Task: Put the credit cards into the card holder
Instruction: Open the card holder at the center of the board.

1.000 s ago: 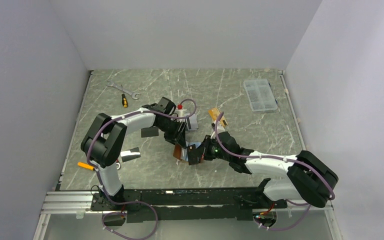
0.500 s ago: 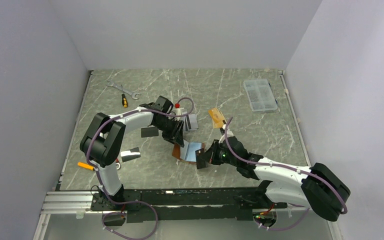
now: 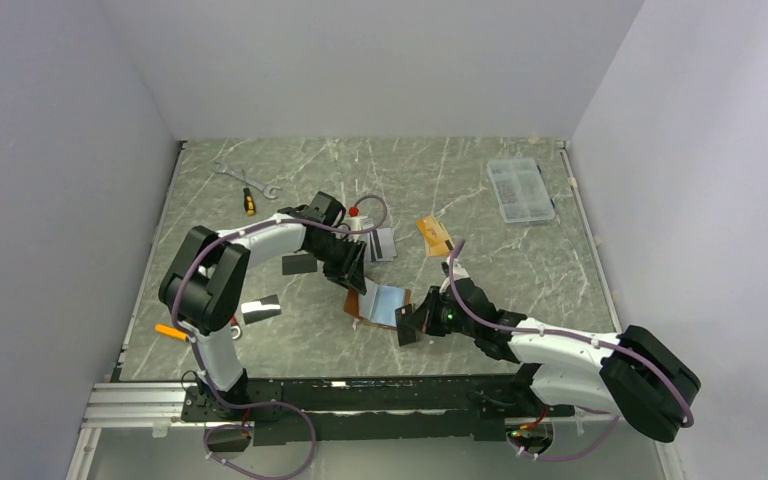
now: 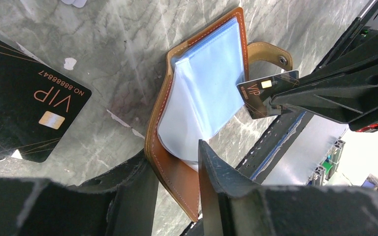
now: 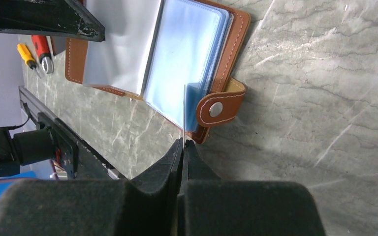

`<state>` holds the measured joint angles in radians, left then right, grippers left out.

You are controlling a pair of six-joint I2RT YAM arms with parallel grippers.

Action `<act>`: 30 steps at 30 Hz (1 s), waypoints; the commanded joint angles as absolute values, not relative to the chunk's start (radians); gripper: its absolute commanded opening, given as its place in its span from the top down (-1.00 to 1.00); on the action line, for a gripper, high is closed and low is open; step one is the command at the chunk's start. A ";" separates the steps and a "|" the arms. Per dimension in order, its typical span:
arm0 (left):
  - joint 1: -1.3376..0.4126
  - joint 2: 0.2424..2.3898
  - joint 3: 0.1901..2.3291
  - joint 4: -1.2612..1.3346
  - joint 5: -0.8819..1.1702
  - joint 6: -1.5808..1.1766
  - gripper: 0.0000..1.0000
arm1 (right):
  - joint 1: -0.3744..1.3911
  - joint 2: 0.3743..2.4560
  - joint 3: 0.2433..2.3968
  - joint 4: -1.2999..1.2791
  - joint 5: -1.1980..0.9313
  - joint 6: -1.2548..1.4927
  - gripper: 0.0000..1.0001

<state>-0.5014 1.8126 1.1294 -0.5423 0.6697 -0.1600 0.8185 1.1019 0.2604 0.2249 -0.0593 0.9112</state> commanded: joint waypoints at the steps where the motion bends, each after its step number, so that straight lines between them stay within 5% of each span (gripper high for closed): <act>1: -0.495 1.748 1.114 -0.545 0.647 -0.132 0.25 | 0.815 1.070 0.244 0.223 -0.039 0.914 1.00; 4: -0.496 1.749 1.105 -0.524 0.648 -0.148 0.28 | 0.815 1.069 0.242 0.223 -0.039 0.914 1.00; 9: -0.498 1.760 1.108 -0.532 0.620 -0.143 0.63 | 0.816 1.049 0.241 0.211 -0.034 0.915 1.00; 30: -0.550 1.756 1.110 -0.515 0.629 -0.144 0.73 | 0.789 0.932 0.196 0.143 -0.018 0.935 1.00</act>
<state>-0.5411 1.7901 1.1046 -0.5224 0.6308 -0.1539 0.7940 0.9688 0.2043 0.1593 -0.0425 0.9253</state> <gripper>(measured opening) 0.143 0.009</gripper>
